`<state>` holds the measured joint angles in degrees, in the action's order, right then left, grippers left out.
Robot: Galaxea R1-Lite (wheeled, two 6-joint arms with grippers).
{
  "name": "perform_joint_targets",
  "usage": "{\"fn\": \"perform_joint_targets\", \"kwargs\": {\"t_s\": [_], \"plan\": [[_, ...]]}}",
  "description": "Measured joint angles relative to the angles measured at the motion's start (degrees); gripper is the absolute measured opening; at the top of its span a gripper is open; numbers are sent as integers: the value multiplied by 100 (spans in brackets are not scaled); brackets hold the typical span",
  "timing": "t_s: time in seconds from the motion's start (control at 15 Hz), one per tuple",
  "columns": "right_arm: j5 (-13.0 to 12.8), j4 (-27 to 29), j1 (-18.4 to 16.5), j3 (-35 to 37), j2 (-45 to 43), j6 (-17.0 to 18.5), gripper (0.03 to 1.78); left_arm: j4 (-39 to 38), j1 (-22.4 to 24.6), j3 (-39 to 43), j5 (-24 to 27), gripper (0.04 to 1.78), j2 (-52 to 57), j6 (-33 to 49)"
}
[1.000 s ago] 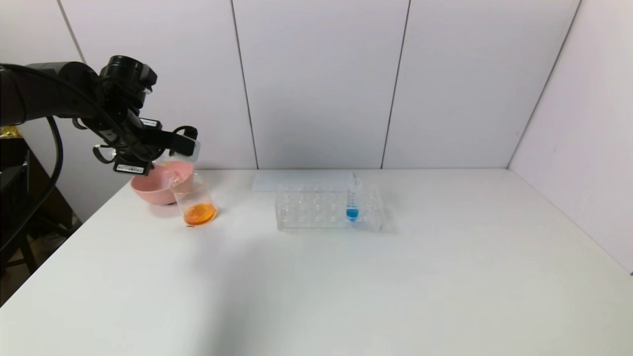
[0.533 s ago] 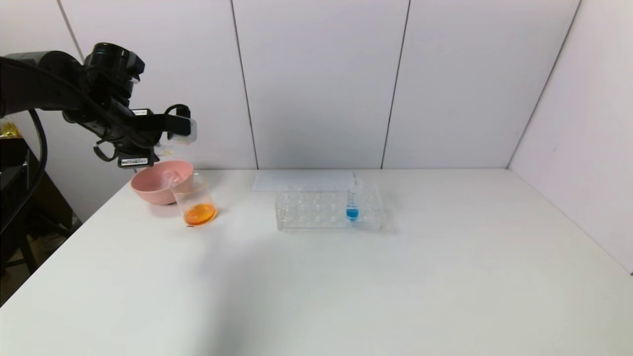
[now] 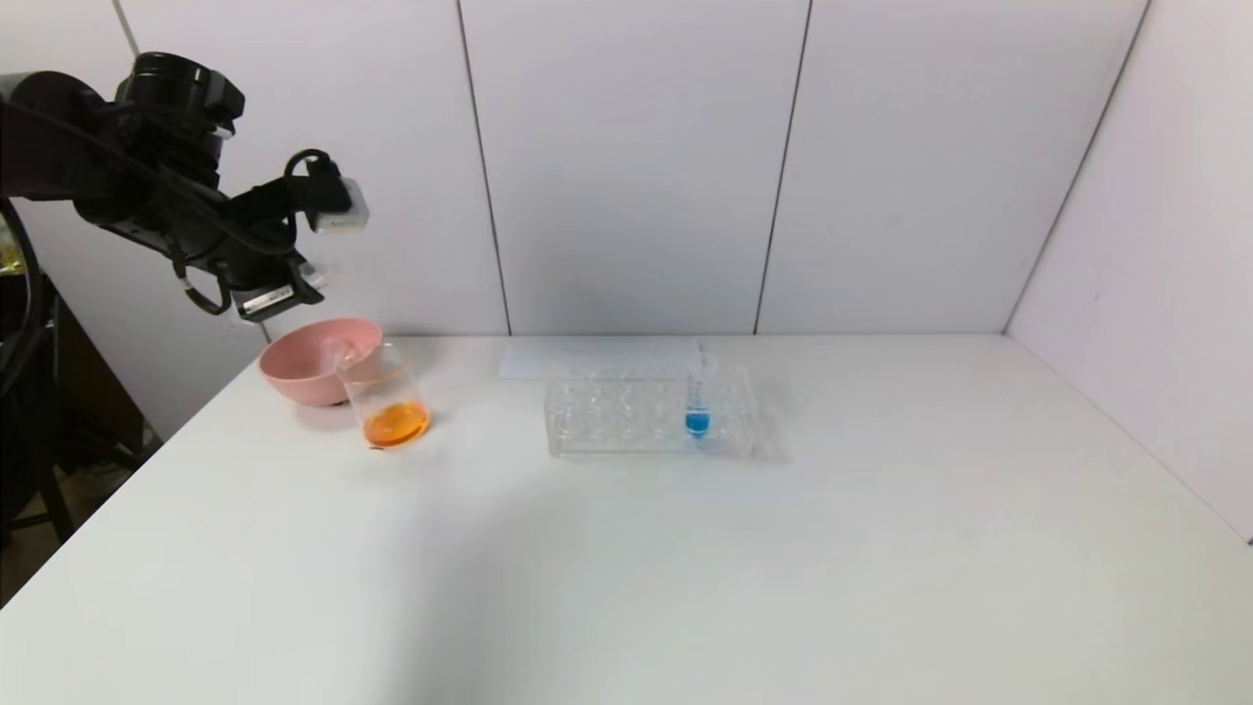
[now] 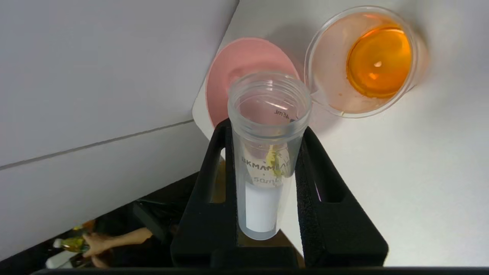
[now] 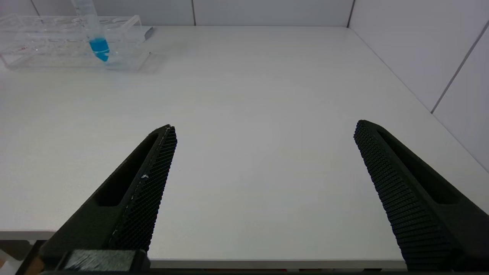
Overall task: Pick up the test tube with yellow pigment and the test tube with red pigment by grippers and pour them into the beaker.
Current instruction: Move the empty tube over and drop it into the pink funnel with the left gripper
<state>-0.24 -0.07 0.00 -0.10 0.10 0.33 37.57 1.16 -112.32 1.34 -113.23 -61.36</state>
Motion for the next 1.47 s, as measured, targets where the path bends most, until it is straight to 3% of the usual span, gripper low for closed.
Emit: {"fn": "perform_joint_targets", "kwargs": {"t_s": [0.33, 0.8, 0.93, 1.07, 1.2, 1.33, 1.47], "plan": [[0, 0, 0, 0, 0, 0, 170, -180, 40, 116, 301, 45, 176, 1392], [-2, 0, 0, 0, 0, 0, 170, -2533, 41, 1015, 461, 45, 267, 3777], [-2, 0, 0, 0, 0, 2, 170, -2873, 40, 1078, 428, 45, 240, 4157], [-2, 0, 0, 0, 0, 2, 170, -2898, 40, 1158, 284, 45, 208, 4640], [0, 0, 0, 0, 0, 2, 170, -2987, 38, 1332, -235, 45, 179, 5058], [0, 0, 0, 0, 0, 0, 170, -3402, 35, 1654, -594, 45, 162, 5532], [-2, 0, 0, 0, 0, 2, 170, -4159, 51, 2071, -633, 45, 124, 6076]]}}
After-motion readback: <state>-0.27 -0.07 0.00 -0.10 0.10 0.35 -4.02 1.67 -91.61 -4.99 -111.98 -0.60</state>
